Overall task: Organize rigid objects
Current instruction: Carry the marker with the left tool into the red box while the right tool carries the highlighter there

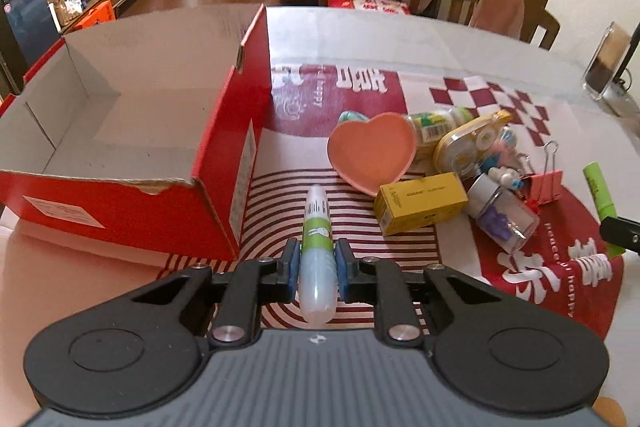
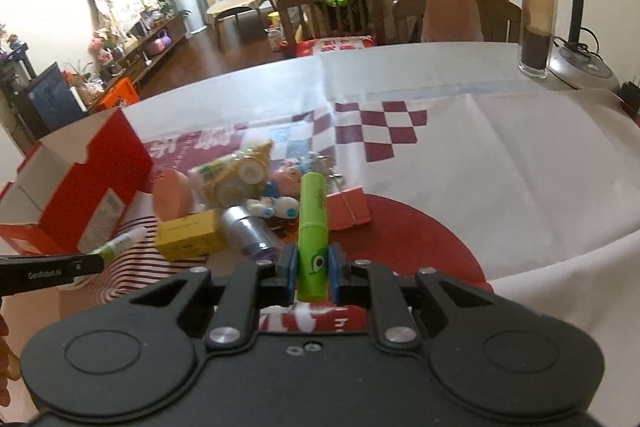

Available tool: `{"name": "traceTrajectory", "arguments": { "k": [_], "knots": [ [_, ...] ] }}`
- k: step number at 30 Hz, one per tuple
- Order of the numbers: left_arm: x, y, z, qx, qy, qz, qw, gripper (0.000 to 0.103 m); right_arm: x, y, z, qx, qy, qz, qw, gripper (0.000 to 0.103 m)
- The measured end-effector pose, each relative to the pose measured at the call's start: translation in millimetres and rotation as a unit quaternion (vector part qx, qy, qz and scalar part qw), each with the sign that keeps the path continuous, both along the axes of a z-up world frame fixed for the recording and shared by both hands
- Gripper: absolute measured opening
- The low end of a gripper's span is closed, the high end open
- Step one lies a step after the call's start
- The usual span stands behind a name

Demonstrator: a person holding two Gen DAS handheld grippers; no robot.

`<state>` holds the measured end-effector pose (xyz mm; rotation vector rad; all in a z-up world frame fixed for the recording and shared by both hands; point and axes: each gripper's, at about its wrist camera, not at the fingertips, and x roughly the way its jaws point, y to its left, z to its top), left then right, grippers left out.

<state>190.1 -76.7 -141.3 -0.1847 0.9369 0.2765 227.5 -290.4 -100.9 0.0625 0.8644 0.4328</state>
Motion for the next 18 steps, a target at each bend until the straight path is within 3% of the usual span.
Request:
{"name": "traceTrajectory", "arguments": {
  "k": [9, 18],
  "knots": [
    [-20, 18, 27, -0.022, -0.026, -0.004, 0.9994, 0.018, -15, 23, 22, 0.010, -0.009, 0.037, 0.999, 0.015],
    [-32, 49, 65, -0.059, -0.066, -0.038, 0.9954, 0.018, -31, 65, 49, 0.014, -0.016, 0.068, 0.997, 0.015]
  ]
}}
